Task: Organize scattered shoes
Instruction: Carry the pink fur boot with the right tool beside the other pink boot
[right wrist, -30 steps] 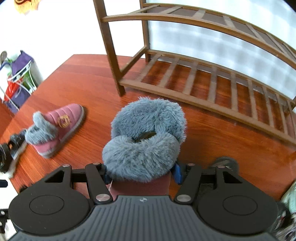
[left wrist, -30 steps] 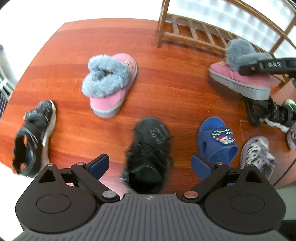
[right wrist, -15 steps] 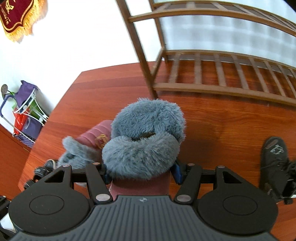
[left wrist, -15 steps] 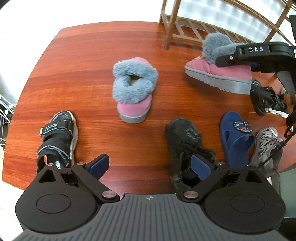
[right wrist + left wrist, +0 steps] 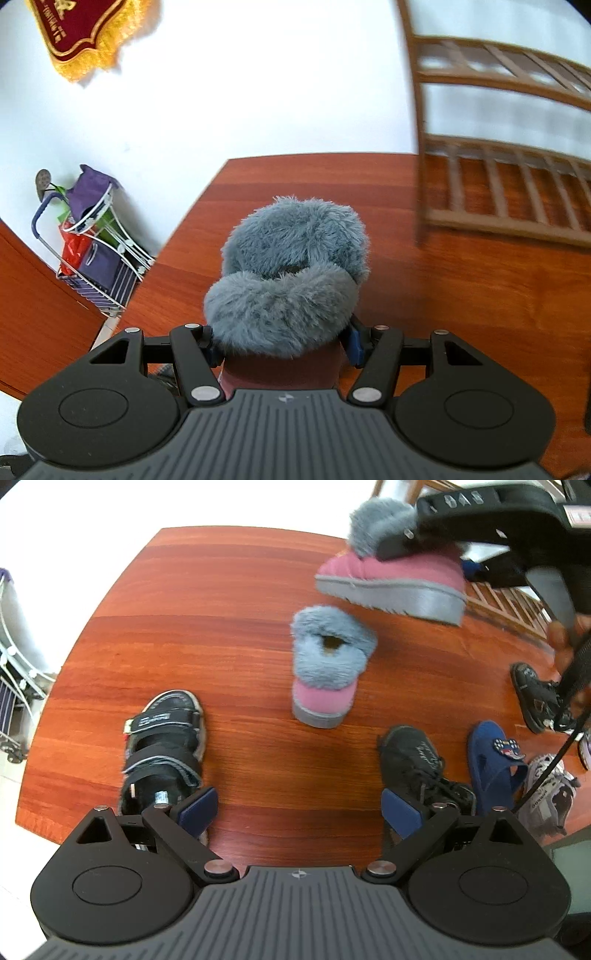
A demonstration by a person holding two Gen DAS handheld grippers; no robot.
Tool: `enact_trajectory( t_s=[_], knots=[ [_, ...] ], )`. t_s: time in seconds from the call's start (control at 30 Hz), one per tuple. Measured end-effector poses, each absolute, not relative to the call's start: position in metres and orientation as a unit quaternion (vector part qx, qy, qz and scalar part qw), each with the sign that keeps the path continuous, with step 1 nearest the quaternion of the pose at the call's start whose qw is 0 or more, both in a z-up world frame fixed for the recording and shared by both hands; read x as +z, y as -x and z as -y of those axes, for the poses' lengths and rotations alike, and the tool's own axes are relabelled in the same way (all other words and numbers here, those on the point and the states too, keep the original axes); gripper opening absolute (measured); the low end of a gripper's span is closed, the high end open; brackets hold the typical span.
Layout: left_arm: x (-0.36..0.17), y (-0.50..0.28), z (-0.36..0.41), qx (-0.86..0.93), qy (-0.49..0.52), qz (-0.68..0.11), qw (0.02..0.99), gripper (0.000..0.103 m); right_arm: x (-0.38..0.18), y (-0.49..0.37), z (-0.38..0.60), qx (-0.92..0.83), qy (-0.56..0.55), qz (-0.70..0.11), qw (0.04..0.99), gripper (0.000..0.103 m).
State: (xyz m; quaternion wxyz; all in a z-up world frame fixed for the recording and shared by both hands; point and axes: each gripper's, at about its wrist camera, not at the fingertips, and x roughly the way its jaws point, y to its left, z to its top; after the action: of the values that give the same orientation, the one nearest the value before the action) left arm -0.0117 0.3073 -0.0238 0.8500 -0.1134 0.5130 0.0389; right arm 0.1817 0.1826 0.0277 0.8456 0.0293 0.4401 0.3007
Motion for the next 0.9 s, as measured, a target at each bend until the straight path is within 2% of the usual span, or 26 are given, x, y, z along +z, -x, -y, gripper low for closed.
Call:
enact_trajectory(
  t_s=[0.2,0.5,0.9],
  knots=[
    [-0.024,0.02,-0.328,0.055,0.131,-0.507,0.85,0.096,0.021,-0.19,-0.236,0.303,-0.02,-0.446,0.842,0.066],
    [-0.03,0.036,-0.362,0.094,0.157,-0.511,0.84,0.096,-0.024,-0.195,-0.304,0.268,0.015,-0.461,0.846,0.066],
    [-0.036,0.048,-0.368,0.108,0.163,-0.527,0.827,0.096,-0.081,-0.16,-0.33,0.235,0.086,-0.471,0.846,0.068]
  ],
)
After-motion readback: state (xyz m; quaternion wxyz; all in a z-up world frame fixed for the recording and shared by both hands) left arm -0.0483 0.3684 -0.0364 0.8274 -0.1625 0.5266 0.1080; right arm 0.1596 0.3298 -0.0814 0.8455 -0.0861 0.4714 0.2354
